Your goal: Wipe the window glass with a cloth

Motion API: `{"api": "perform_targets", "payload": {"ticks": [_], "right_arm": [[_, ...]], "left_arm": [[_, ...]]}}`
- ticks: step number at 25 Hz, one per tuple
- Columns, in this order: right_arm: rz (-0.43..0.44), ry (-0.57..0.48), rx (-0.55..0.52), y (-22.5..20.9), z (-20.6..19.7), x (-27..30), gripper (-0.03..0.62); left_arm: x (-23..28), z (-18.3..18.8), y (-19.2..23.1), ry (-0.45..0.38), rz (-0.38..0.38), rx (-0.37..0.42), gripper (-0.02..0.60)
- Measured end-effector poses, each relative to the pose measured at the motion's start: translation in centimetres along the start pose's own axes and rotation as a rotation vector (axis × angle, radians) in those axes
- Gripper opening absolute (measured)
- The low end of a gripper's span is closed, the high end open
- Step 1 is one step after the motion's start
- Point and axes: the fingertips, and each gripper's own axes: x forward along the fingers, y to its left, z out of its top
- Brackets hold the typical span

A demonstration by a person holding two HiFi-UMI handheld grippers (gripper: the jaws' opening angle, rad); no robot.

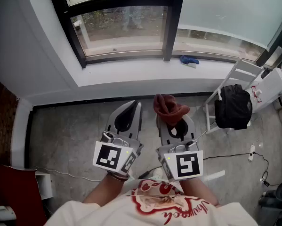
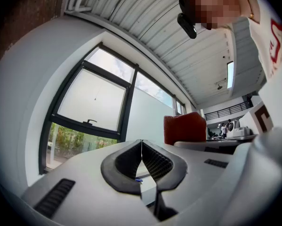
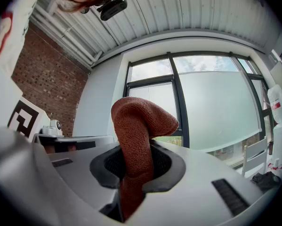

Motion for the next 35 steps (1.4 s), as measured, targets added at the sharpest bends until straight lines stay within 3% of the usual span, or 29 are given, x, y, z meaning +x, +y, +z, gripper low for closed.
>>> {"api": "perform_targets", "payload": {"ticks": [4, 10, 16, 20, 22, 25, 29, 31, 33, 35], "right_arm": [[-0.035, -0.042, 0.014, -1.2, 1.2, 2.0, 0.084], [-0.008, -0.028, 0.034, 0.0, 0.9, 2.5, 0.084], [0.036, -0.021, 0.022, 1.7, 0.0, 2.5, 0.084], [0.070, -0.046, 0.014, 2.2, 0.5, 2.2, 0.084], [0.085, -0.045, -0.001, 1.9, 0.5, 1.9, 0.085], [0.098, -0.047, -0.008, 0.7, 0.6, 1.3, 0.084], [0.103, -0.047, -0.005, -1.4, 0.5, 0.3, 0.084], [0.103, -0.047, 0.015, -2.4, 0.4, 0.0, 0.084], [0.103, -0.033, 0.051, -3.3, 0.0, 0.0, 0.085], [0.100, -0.012, 0.087, -4.0, -0.5, 0.3, 0.084]], "left_arm": [[1.6, 0.6, 1.0, -0.013, 0.044, 0.002, 0.021], [0.3, 2.6, 1.1, -0.107, 0.015, 0.046, 0.023], [-0.8, 0.9, 3.5, 0.017, 0.134, 0.131, 0.023], [-0.6, -0.7, 4.3, 0.094, 0.174, 0.159, 0.021], [0.0, -1.1, 3.7, 0.117, 0.169, 0.209, 0.021], [1.2, -1.4, 1.6, 0.106, 0.096, 0.313, 0.021], [2.6, -2.3, -0.6, 0.166, 0.054, 0.289, 0.021], [3.4, -2.1, -1.7, 0.169, 0.054, 0.335, 0.021], [4.1, -2.0, -2.6, 0.168, 0.070, 0.439, 0.021], [4.6, -1.9, -2.9, 0.154, 0.105, 0.468, 0.020]]}}
